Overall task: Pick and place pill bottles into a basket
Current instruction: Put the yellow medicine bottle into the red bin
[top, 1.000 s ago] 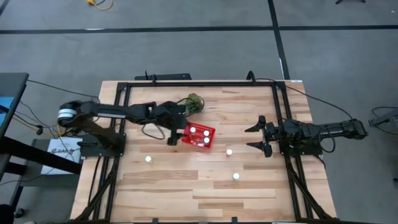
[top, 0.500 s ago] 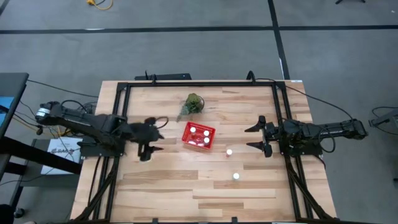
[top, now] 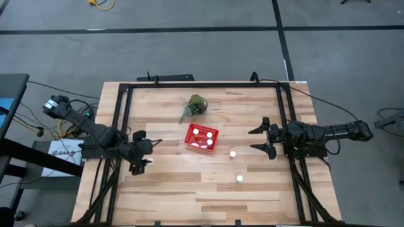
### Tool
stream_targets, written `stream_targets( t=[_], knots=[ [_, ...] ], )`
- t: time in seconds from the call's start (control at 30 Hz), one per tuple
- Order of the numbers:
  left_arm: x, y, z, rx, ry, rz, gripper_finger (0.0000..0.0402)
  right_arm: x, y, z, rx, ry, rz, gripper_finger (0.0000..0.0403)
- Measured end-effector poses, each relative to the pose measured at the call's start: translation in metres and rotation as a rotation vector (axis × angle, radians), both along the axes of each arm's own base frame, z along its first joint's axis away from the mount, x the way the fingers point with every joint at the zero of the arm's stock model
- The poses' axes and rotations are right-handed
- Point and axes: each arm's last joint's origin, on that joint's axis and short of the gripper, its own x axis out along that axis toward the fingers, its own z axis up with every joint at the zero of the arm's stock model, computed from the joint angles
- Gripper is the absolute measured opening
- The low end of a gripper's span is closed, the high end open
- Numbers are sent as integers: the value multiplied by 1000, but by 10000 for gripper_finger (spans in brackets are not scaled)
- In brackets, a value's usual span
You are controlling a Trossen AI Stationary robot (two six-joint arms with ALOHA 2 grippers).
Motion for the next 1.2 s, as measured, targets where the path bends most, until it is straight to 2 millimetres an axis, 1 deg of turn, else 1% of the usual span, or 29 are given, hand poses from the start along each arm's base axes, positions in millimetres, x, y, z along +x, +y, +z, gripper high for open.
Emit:
stream_targets(
  t=[0.13,0.43,0.57,0.7,1.0,1.07,1.2],
  knots=[
    [2,-7,-10,-9,89,10,226,0,0,0,0,0,0,306],
    [19,-20,-44,52,300,-15,226,0,0,0,0,0,0,306],
    [24,-23,-56,104,351,-40,226,0,0,0,0,0,0,306],
    [26,-24,-58,138,348,-57,226,0,0,0,0,0,0,306],
    [28,-24,-56,134,312,-59,223,0,0,0,0,0,0,306],
    [28,-24,-56,132,306,-62,214,0,0,0,0,0,0,306],
    [28,-24,-56,134,306,-68,176,0,0,0,0,0,0,306]
  ],
)
